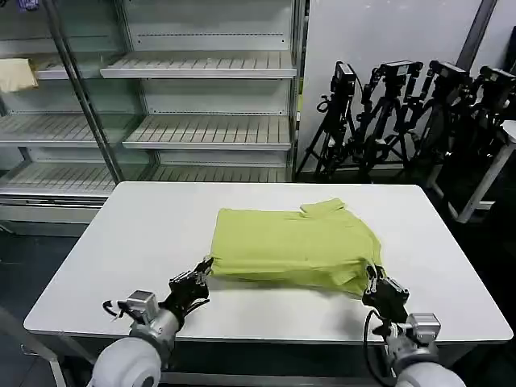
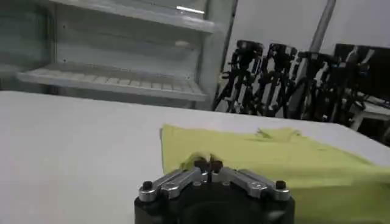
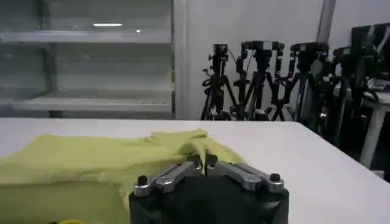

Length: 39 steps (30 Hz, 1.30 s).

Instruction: Fold and organize the clothes.

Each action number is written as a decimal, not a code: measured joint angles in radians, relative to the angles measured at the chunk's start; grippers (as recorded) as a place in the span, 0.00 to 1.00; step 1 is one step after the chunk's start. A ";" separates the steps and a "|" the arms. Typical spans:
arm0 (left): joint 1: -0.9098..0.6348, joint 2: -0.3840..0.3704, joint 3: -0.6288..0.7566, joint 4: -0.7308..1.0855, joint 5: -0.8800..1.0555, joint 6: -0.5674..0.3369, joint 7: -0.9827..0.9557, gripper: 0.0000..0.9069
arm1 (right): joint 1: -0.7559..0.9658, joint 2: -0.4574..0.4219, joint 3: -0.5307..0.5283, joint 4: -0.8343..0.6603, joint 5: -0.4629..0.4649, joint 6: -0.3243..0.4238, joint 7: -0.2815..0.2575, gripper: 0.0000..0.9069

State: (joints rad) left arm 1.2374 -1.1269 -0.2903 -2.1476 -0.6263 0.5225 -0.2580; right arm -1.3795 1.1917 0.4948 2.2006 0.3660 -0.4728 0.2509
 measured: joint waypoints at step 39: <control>-0.170 -0.065 0.103 0.244 0.151 -0.034 -0.013 1.00 | 0.044 0.020 -0.012 -0.106 -0.086 -0.011 -0.043 1.00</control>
State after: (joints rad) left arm 1.0677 -1.1916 -0.1876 -1.9031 -0.4752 0.4886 -0.2707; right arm -1.3356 1.2117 0.4831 2.0946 0.2801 -0.4834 0.2076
